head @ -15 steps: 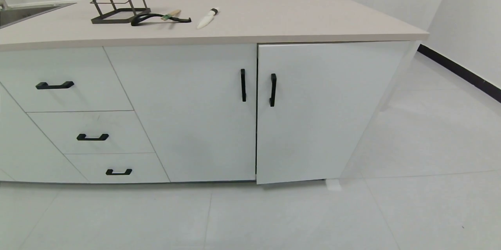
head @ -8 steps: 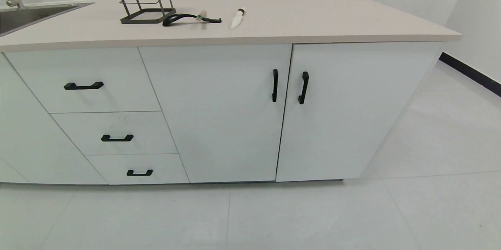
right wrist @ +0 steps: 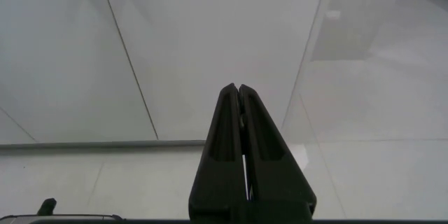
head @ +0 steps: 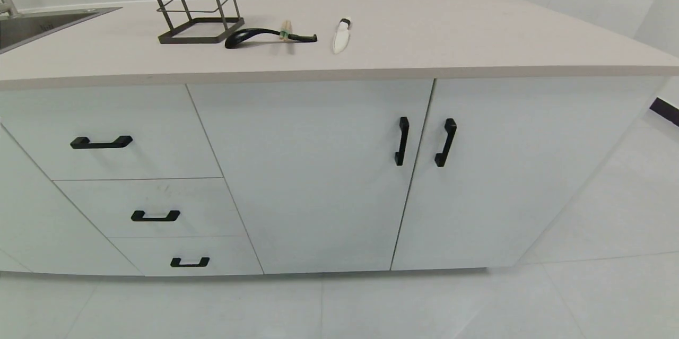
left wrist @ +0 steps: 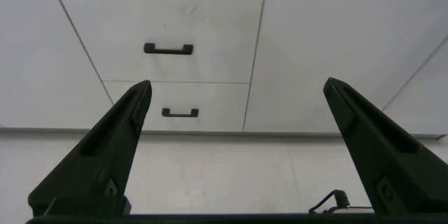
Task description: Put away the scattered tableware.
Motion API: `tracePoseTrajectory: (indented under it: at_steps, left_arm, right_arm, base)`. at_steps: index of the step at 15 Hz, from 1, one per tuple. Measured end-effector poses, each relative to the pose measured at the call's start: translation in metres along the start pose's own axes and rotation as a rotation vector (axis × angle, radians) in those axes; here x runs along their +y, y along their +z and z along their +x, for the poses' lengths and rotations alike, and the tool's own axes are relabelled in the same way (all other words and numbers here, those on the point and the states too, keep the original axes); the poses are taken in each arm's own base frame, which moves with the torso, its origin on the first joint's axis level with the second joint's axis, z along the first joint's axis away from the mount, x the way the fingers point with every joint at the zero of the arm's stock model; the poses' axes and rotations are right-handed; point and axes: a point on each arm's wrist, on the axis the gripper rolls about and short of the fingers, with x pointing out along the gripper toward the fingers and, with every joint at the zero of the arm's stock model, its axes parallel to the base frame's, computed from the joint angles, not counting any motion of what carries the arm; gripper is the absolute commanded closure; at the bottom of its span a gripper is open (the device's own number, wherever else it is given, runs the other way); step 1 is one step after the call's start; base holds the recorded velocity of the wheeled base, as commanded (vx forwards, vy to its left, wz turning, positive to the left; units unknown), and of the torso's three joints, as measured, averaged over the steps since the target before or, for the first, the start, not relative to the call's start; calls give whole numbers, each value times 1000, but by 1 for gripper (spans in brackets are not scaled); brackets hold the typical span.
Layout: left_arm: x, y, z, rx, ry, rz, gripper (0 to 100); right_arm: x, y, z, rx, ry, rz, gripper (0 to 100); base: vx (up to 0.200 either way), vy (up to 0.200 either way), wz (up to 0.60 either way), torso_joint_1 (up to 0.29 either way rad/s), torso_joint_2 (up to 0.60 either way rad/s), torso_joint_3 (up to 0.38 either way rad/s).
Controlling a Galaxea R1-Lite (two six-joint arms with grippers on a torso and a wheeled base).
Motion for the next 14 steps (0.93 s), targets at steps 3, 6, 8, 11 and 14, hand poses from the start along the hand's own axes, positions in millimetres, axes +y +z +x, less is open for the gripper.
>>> tracePoseTrajectory:
  at_steps: [3,6,8,11,14]
  left_arm:
    - [0,0,0,-1,0,0,0]
    - [0,0,0,-1,0,0,0]
    - [0,0,0,-1,0,0,0]
    - [0,0,0,-1,0,0,0]
    - [0,0,0,-1,0,0,0]
  right_arm:
    - [0,0,0,0,0,0,100]
    - [0,0,0,1,0,0,100]
    - [0,0,0,1,0,0,100]
    - [0,0,0,1,0,0,100]
    - [0,0,0,2,1,0,100]
  base:
    - [0,200,0,4,1,7]
    - [0,200,0,2,2,5]
    - [0,200,0,0,7,2]
    - [0,0,0,0,0,0]
    - [0,0,0,0,0,0]
